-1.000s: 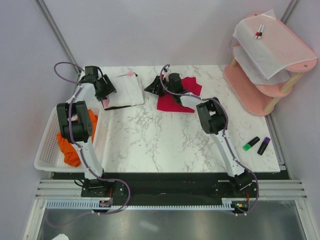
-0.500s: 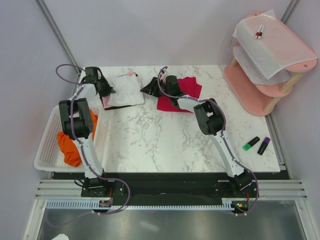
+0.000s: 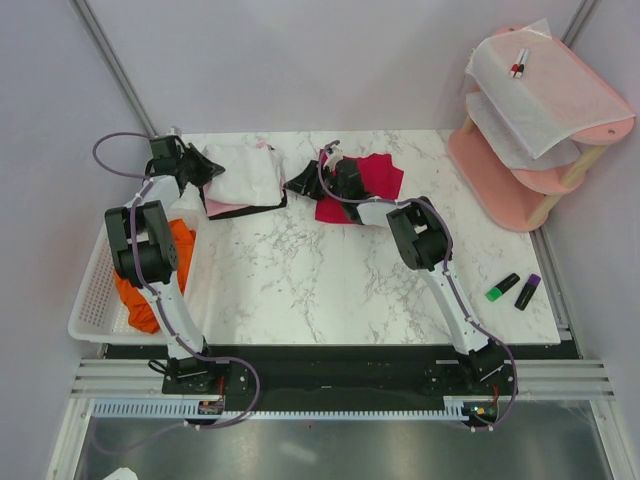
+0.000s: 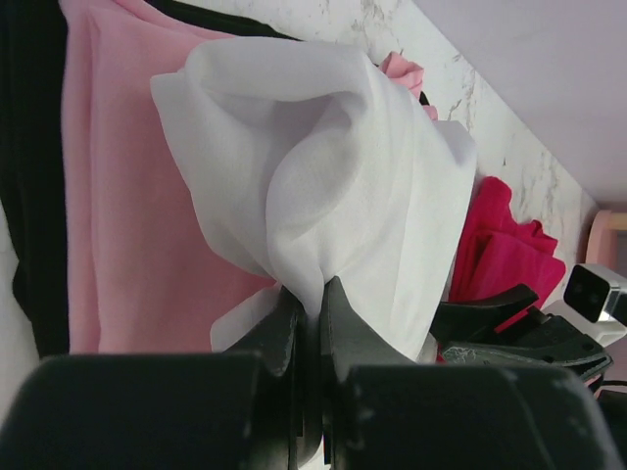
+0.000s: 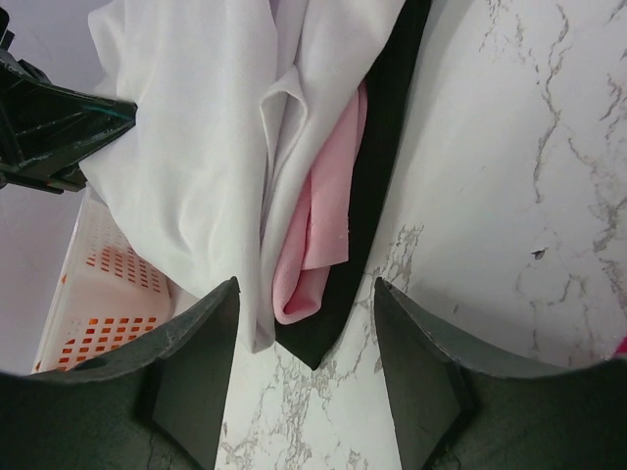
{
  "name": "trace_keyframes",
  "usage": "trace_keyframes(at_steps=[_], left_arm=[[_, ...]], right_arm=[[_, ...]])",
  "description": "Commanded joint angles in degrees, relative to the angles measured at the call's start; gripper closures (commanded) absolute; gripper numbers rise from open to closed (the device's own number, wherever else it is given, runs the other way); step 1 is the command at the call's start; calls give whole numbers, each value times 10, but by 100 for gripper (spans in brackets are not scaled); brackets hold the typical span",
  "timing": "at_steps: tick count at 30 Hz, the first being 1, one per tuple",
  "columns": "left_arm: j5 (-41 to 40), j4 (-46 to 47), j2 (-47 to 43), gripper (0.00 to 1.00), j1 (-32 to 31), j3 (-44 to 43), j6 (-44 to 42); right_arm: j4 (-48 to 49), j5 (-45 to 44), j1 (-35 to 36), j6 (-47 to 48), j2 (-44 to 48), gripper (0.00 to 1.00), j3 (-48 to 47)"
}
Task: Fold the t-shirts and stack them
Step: Put the neatly folded tshirt into the corner of the board with the left arm
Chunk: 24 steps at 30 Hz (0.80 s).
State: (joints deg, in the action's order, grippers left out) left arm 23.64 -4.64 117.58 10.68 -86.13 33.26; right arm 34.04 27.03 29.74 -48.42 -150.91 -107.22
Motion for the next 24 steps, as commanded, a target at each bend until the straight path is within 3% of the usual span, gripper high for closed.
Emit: trace_keyframes(at_steps=[1,10,13,15,16,20,24], left_arm=[[38,98,-41,98,24,32,39],[37,94,-11,98,32,47,37],[8,68,-18,59,31,47,30],[-39,66,-40,42,30,68,25],[-53,67,-68,2,29,76,18],[-104,76,-141,0,22,104,3],[-77,136,-198,0,-8,142,1]], right_arm=[[-10,4,1,-4,12,35,25],[-5,8,1,-3,14,34,36],[-2,11,1,7,34,34,54],[7,8,1,16,65,34,84],[8,7,1,19,88,34,94],[6,-2,-1,43,156,33,151],[11,-10,-10,58,221,33,197]])
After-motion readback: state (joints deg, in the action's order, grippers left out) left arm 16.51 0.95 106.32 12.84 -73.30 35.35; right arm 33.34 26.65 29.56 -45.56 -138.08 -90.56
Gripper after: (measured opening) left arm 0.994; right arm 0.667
